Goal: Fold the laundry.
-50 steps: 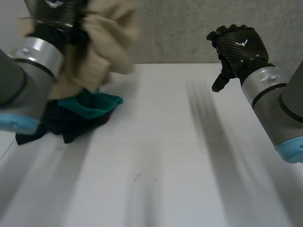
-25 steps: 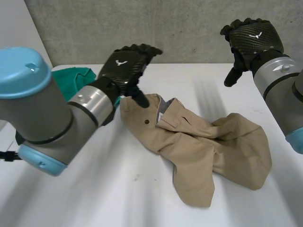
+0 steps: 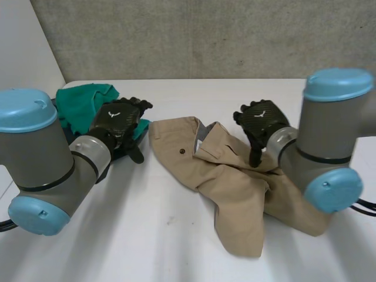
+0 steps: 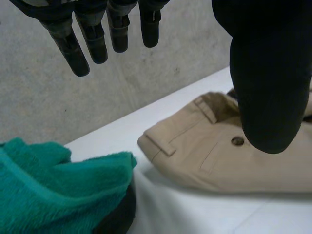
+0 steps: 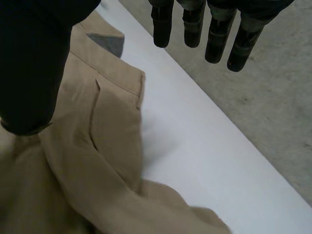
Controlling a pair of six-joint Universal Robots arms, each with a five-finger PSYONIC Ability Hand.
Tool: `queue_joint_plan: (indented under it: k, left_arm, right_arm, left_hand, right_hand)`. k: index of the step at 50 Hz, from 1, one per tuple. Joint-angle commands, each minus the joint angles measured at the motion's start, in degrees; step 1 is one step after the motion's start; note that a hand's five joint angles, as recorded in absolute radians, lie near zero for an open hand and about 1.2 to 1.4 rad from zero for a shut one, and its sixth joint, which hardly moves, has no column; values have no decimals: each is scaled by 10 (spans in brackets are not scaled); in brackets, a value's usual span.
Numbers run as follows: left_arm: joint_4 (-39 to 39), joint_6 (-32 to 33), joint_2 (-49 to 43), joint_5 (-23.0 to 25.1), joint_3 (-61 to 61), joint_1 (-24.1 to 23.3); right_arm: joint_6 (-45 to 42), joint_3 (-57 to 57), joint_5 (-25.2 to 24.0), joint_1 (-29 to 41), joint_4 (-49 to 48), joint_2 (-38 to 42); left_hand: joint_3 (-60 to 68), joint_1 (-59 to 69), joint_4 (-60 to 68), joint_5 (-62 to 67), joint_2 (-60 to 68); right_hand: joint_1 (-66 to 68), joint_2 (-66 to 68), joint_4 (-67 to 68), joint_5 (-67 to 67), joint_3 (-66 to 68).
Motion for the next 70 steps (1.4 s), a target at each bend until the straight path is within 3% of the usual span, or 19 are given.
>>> queue_joint_plan:
  k: [1,17,21,22,23,31,35,42,44,45,47,55,64,70]
  left_arm:
    - [-1,9,8,-1,-11,5]
    - [2,9,79,-1,-67,28]
    - [2,9,83,-1,-75,33]
    - [2,9,83,-1,-76,34]
    - [2,9,83,-1,-76,37]
    - [2,9,92,-1,-66,51]
    - [2,9,107,0,-53,64]
    - [1,3,131,2,-48,72]
    - [1,2,134,2,-53,71]
    - [1,2,134,2,-55,69]
    - [1,2,135,3,-66,66]
    - [2,2,127,5,-81,59]
    - [2,1,125,4,-81,57]
    - [2,1,126,5,-82,63]
  right_arm:
    - [99,-89,-8,23,-40,82]
    - [135,-255,-19,52,10,243]
    - [135,-300,-17,55,19,262]
    - [135,-322,-17,56,20,263]
    - [135,-333,-18,56,22,262]
    - [145,-475,-15,56,26,223]
    - [192,-538,-16,54,22,181]
    - [228,-506,-19,54,52,126]
    - [227,-465,-19,54,75,118]
    - [226,-424,-18,53,98,112]
    - [225,-383,-15,53,116,110]
    - [233,-223,-12,56,129,114]
    - [227,-241,-10,56,95,196]
    - [223,-295,3,56,95,260]
  left_hand:
    - [-8,3,-3,-14,-3]
    - [-11,0,-6,-17,-6]
    - [-13,-2,-8,-19,-8]
    - [-13,-2,-8,-19,-8]
    - [-13,-2,-8,-19,-8]
    - [-13,-2,-8,-19,-8]
    - [-13,-2,-8,-19,-8]
    - [-13,-2,-8,-19,-8]
    - [-15,-4,-10,-20,-10]
    - [-15,-4,-10,-20,-10]
    - [-16,-5,-11,-22,-11]
    - [-18,-7,-13,-24,-13]
    - [-18,-7,-13,-24,-13]
    - [-18,-7,-13,-24,-13]
  right_hand:
    - [-1,-16,-18,-29,-15]
    - [75,59,57,46,61]
    - [444,428,427,416,430]
    - [635,619,617,606,621]
    - [690,674,672,661,676]
    - [690,674,673,661,676]
    - [690,674,673,661,676]
    - [662,647,645,634,648]
    - [344,328,327,316,330]
    - [76,60,59,47,62]
    - [-10,-26,-27,-39,-24]
    - [-10,-26,-27,-39,-24]
    - [30,14,12,1,16]
    - [162,146,145,134,148]
